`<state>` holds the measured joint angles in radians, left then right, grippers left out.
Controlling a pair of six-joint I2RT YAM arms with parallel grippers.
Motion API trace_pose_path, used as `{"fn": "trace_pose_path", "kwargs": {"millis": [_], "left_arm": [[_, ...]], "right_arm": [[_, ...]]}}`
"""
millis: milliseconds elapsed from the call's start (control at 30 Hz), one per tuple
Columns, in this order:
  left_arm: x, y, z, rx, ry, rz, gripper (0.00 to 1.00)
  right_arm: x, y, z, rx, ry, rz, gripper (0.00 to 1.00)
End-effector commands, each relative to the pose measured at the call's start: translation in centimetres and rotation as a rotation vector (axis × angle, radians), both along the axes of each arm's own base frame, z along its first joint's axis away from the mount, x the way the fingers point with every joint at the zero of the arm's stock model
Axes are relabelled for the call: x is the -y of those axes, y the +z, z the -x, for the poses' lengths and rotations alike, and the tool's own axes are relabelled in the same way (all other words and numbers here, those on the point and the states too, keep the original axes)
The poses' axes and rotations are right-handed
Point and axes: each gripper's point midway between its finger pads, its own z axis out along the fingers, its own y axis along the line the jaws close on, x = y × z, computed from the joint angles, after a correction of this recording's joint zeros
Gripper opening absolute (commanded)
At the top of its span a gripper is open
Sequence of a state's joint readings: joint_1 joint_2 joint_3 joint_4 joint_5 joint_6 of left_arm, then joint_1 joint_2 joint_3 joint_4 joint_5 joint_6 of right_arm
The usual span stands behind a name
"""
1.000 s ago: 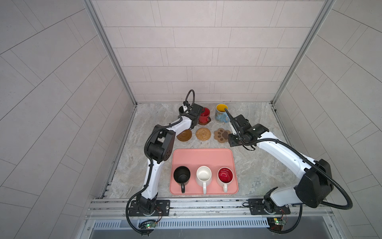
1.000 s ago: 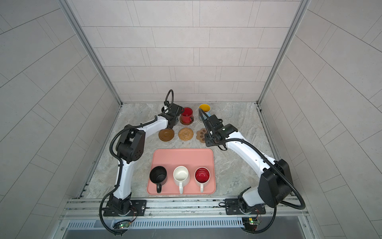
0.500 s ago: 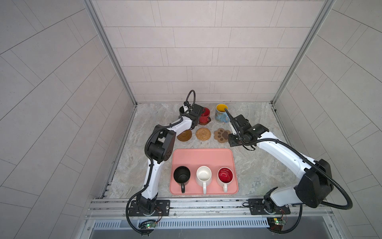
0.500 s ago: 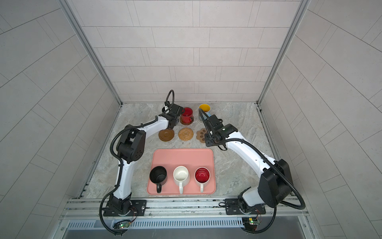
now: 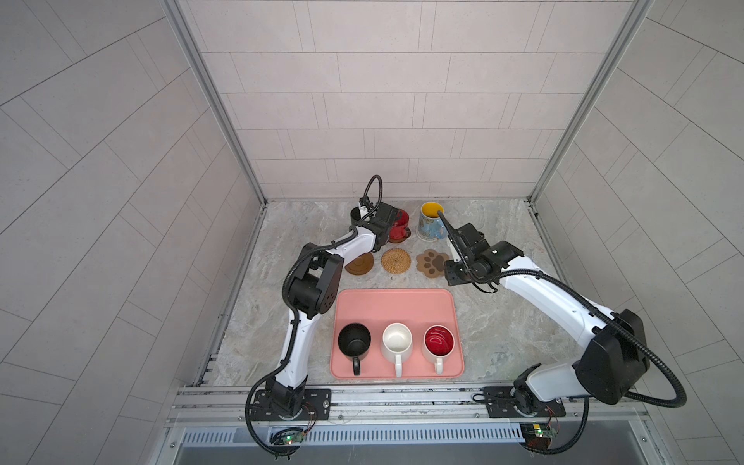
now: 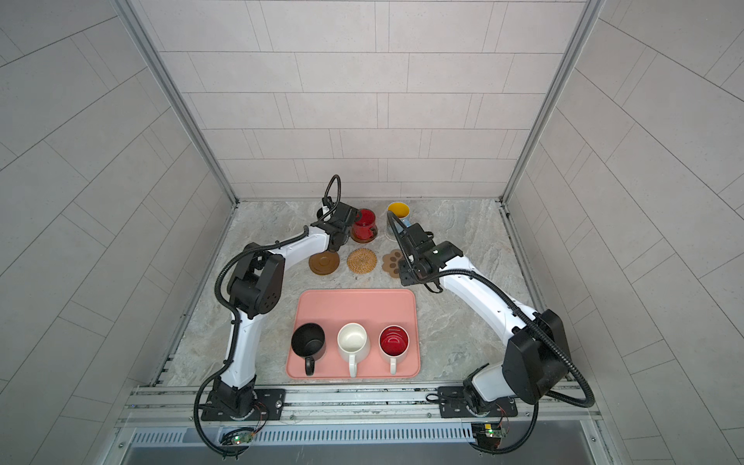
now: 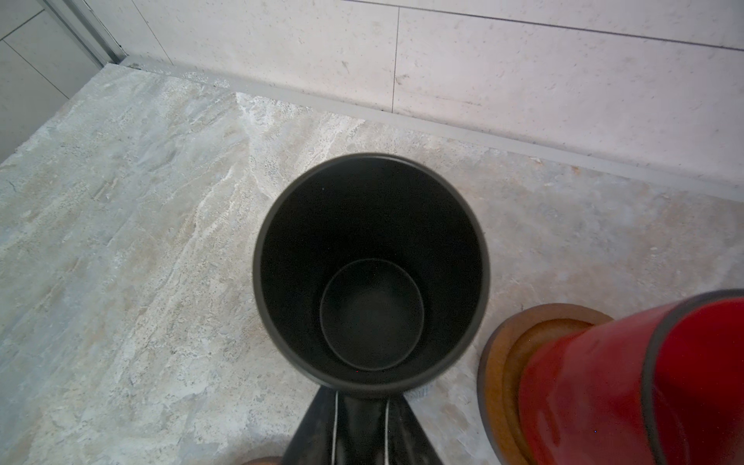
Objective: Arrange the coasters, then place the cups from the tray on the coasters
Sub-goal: 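Lower the black mug onto the light blue coaster beside the red mug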
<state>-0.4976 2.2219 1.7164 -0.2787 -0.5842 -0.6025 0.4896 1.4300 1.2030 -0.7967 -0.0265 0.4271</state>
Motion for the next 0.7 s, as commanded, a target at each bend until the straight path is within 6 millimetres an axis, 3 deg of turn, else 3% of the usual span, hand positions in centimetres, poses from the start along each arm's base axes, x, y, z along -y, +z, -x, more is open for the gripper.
{"fn": "trace_pose_path", "kwargs": {"millis": [0,233,667], "left_arm": [[0.2,2.1,-0.2,0.058,0.026,0.030,0.32],[0.3,2.1,0.5,0.056,0.032,0.060,0.43],[1.6,1.7,0.7,0.053,0.004,0.159,0.45]], "right_arm": [[0.4,-0.1,0.5,-0.011,-0.014,0.001,0.46],[0.5,0.0,0.6,-0.010,-0.016,0.000,0.46],[0.6,0.1,0.8,-0.002,-0.023,-0.008,0.46]]}}
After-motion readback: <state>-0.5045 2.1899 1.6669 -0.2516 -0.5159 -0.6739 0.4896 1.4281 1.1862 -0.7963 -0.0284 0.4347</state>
